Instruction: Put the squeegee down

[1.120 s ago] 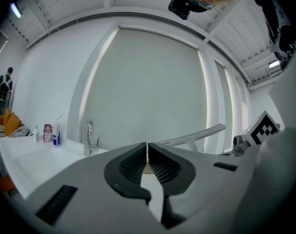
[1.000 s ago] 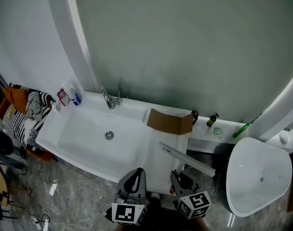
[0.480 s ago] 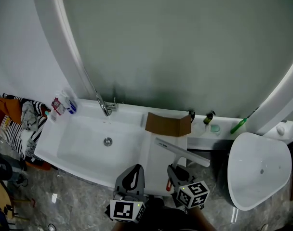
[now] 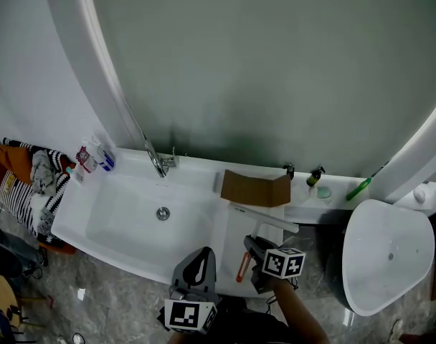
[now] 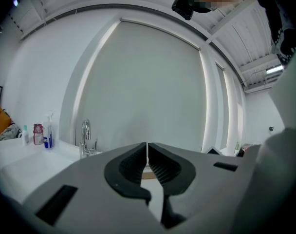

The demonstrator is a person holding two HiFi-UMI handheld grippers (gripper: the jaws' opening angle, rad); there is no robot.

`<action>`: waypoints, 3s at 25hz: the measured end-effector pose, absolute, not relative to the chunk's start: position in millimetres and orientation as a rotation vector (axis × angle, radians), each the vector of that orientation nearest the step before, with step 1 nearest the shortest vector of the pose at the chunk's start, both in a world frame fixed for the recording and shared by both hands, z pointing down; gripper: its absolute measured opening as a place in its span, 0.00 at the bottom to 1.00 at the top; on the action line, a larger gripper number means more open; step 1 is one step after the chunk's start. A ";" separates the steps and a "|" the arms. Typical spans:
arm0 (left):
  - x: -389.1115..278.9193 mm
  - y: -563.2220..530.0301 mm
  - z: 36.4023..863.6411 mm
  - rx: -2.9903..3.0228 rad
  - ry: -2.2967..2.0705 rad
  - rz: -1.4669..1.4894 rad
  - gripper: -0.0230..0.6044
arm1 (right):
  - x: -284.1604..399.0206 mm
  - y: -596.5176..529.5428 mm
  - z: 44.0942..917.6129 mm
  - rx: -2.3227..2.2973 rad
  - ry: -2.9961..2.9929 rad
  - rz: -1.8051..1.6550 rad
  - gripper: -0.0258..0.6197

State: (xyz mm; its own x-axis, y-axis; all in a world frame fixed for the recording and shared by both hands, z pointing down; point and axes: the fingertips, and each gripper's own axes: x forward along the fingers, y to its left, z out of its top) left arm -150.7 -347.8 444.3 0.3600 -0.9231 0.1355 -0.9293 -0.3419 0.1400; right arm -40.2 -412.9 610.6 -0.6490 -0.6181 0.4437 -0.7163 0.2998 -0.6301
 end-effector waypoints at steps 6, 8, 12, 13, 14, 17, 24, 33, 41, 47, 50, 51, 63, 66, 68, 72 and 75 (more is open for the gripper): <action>-154.3 -355.4 450.2 2.407 -1.675 0.063 0.06 | -35.1 -429.8 648.3 1.264 -2.353 1.443 0.13; -153.7 -357.7 451.1 2.407 -1.673 0.063 0.06 | -31.3 -434.9 659.6 1.274 -2.320 1.481 0.13; -152.8 -363.0 450.6 2.408 -1.667 0.065 0.06 | -27.7 -441.9 671.1 1.273 -2.290 1.494 0.13; -153.1 -364.0 451.3 2.406 -1.667 0.068 0.06 | -28.1 -442.6 672.6 1.268 -2.288 1.492 0.13; -153.3 -364.9 451.8 2.405 -1.666 0.070 0.06 | -28.2 -442.8 674.5 1.265 -2.283 1.487 0.13; -151.1 -367.3 451.1 2.407 -1.658 0.071 0.06 | -24.9 -441.5 682.1 1.268 -2.252 1.469 0.13; -148.5 -372.0 451.7 2.415 -1.646 0.071 0.06 | -16.2 -439.4 696.1 1.282 -2.185 1.403 0.17; -153.1 -372.8 452.5 2.417 -1.650 0.064 0.06 | -8.3 -437.7 690.4 1.333 -2.150 1.341 0.23; -154.8 -370.6 449.5 2.427 -1.646 0.050 0.06 | 7.4 -430.1 666.8 1.409 -2.175 1.298 0.23; -150.8 -364.4 438.1 2.457 -1.625 0.018 0.06 | 19.2 -432.0 584.3 1.577 -2.383 1.112 0.18; -147.8 -358.0 426.1 2.492 -1.610 0.000 0.06 | 13.4 -427.3 517.4 1.608 -2.576 0.869 0.08; -146.6 -355.7 420.8 2.504 -1.604 -0.011 0.06 | 10.6 -423.2 496.0 1.606 -2.629 0.775 0.08; -135.3 -323.6 392.0 2.555 -1.552 -0.116 0.06 | -22.5 -325.0 403.3 1.594 -2.713 0.159 0.07; -134.4 -315.6 392.4 2.568 -1.530 -0.115 0.06 | -28.2 -306.7 419.3 1.578 -2.686 0.220 0.07; -134.1 -309.3 394.4 2.595 -1.502 -0.081 0.06 | -29.9 -298.7 425.7 1.583 -2.678 0.262 0.07; -138.9 -301.0 401.5 2.578 -1.520 -0.113 0.05 | -40.1 -291.7 428.8 1.564 -2.682 0.229 0.07; -140.6 -294.6 410.6 2.580 -1.526 -0.100 0.05 | -50.2 -290.0 426.6 1.554 -2.696 0.182 0.07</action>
State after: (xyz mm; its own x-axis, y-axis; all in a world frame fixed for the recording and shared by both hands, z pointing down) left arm -140.6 -294.6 410.6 0.4826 -0.8757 0.0148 -0.8663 -0.4748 0.1555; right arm -50.2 -290.0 426.6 -0.5027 -0.8608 0.0797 -0.8637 0.4962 -0.0888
